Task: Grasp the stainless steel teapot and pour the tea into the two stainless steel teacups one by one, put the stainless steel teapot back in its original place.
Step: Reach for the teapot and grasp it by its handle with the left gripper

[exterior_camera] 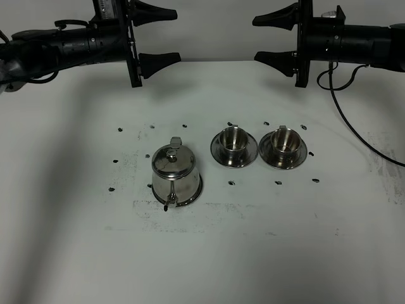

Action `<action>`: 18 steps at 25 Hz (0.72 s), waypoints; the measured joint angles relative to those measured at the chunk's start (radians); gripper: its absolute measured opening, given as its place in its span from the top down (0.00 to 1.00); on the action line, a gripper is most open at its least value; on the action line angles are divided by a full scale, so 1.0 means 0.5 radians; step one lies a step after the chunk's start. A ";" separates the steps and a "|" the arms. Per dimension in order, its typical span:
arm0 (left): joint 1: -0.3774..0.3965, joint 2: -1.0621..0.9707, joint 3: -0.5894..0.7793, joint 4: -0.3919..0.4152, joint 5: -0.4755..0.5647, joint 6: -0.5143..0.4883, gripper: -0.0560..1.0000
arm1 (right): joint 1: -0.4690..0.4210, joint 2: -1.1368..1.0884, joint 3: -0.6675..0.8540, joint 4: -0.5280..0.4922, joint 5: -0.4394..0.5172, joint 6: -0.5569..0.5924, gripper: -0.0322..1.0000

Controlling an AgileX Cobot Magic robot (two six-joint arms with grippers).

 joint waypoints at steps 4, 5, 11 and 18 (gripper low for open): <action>-0.012 0.001 0.000 0.000 0.000 0.000 0.31 | 0.006 0.000 0.000 0.000 0.000 -0.017 0.40; -0.013 0.001 0.000 0.000 0.000 0.000 0.31 | 0.006 0.000 0.000 0.000 0.000 -0.020 0.40; -0.015 0.001 0.000 0.000 0.000 0.002 0.31 | 0.006 0.000 0.000 0.000 0.000 -0.041 0.40; -0.015 0.001 0.000 0.000 0.000 0.012 0.31 | 0.008 0.000 0.000 0.000 0.000 -0.124 0.40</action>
